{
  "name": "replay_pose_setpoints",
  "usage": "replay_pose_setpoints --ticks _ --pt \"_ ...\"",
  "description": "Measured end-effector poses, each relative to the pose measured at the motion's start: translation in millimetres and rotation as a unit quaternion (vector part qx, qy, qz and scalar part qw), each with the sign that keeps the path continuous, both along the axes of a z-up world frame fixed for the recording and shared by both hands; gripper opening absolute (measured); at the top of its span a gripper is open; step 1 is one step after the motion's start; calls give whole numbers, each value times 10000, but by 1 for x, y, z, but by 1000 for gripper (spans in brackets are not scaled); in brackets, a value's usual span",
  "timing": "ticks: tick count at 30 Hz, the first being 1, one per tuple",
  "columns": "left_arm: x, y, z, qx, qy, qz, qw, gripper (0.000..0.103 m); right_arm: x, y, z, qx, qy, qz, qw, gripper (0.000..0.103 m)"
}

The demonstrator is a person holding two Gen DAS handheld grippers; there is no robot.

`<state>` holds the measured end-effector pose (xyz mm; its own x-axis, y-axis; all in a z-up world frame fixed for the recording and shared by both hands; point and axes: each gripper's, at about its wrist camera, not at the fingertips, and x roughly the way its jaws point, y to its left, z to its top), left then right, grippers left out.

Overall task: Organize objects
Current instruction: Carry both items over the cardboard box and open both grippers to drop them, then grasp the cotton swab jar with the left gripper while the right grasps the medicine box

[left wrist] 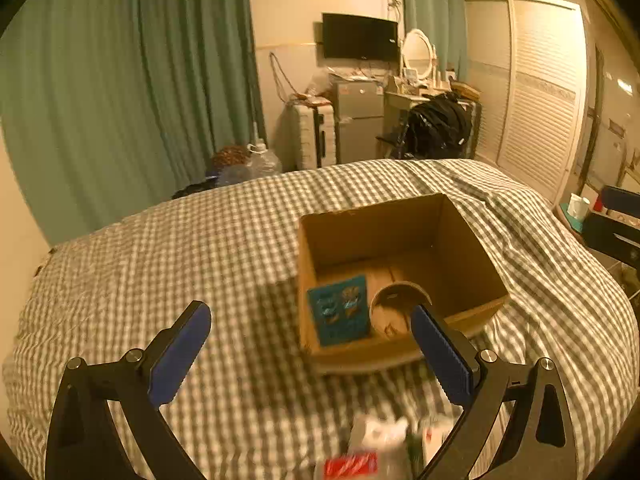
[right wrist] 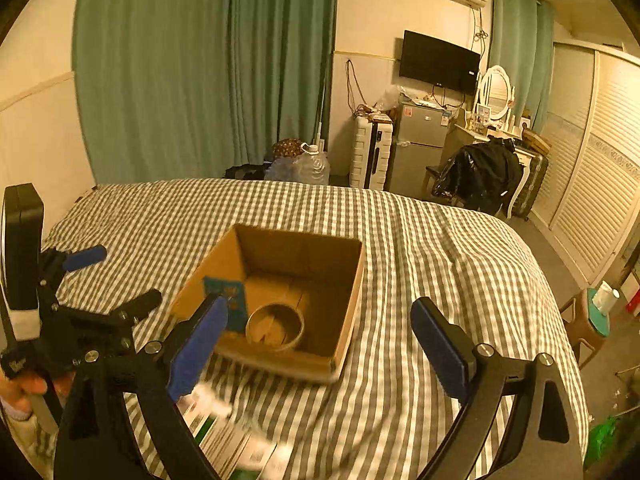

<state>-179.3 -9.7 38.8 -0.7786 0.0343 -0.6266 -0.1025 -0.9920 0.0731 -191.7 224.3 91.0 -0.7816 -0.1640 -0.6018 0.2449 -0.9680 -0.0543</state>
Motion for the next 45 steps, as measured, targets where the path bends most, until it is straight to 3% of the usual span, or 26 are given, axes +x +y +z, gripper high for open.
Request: replay_pose_setpoints --ticks 5,12,16,20,25,29,32,37,41,45 --pt "47 -22 -15 78 -52 232 9997 103 53 -13 -12 157 35 22 9999 97" --pt "90 -51 -67 185 -389 772 9961 103 90 -52 -87 626 -439 -21 9971 97" --pt "105 -60 -109 -213 -438 1230 9912 103 86 -75 -127 626 -961 85 9934 97" --pt "103 -71 -145 -167 -847 1255 9883 103 83 -89 -141 590 -1108 58 9921 97" --pt "100 -76 -157 188 -949 1126 9889 103 72 -102 -162 644 -1342 -136 9888 97" --pt "107 -70 -161 154 -915 958 9911 103 64 -97 -179 687 -1529 -412 9850 96" --pt "108 -62 -164 54 -924 840 9922 103 65 -92 -179 711 -1523 -313 9853 83" --pt "109 -45 -165 118 -1043 681 9921 103 75 -78 -166 734 -1327 -121 9884 82" --pt "110 -25 -159 20 -917 531 9944 103 81 -59 -149 334 -1257 -44 9915 82" --pt "108 -6 -149 44 -805 417 9959 103 91 -48 -133 356 -888 39 9954 82"
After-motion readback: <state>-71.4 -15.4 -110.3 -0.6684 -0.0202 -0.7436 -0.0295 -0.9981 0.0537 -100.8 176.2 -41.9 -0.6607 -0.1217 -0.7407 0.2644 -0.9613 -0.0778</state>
